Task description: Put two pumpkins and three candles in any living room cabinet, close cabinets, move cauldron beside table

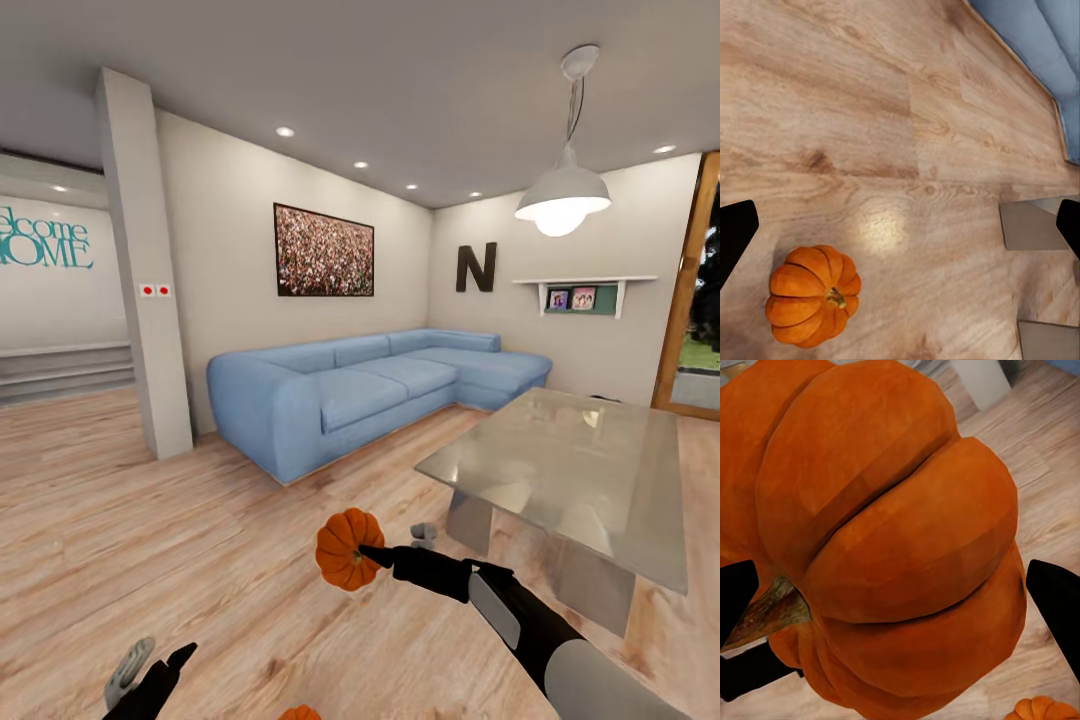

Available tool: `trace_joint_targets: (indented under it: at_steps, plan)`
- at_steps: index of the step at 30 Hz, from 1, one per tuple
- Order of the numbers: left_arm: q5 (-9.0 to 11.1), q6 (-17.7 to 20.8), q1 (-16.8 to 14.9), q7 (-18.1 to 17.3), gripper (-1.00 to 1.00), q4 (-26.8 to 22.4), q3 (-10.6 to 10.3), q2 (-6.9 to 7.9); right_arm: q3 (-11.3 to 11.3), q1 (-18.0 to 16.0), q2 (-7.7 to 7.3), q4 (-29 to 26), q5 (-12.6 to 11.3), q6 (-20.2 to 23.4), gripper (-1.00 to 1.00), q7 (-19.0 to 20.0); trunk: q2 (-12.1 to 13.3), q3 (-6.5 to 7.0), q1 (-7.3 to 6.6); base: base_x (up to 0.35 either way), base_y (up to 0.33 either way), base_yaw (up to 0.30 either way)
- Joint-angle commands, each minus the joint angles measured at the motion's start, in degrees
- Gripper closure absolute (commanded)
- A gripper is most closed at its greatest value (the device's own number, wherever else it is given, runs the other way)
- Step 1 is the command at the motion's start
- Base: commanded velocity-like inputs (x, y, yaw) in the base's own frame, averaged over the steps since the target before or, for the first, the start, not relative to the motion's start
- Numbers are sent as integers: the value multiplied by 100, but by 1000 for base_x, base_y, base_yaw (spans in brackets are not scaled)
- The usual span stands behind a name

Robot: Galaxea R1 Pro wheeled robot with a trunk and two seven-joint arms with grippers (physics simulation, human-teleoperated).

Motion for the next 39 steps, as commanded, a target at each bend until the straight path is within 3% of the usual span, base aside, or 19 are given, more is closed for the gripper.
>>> trace_joint_targets:
  at_steps: [1,4,7,9,19,39]
  plan:
    - [60,-28,-4,-10,-100,9,-4,-9,21,-5,-5,-10,-71,40,100,2,-44,-25,21,0,0,0]
    - [-72,-106,-4,-9,-100,21,-7,-34,23,-5,-2,-12,-69,36,100,17,-165,-79,87,0,0,0]
    - [-483,-129,-45,-6,-100,-4,0,-85,23,-5,2,-13,-68,40,100,28,-208,-141,114,0,0,0]
    - [-645,-135,-71,-3,-100,32,22,-148,23,-5,-5,-12,-68,35,100,36,-210,-186,119,0,0,0]
    - [-727,-138,-83,-9,-100,359,40,-317,30,-5,-30,19,-62,11,100,34,-224,-407,145,0,0,0]
    - [-748,-128,-84,-18,-100,370,0,-386,58,-5,-32,83,-81,-23,100,45,-250,-850,197,0,0,0]
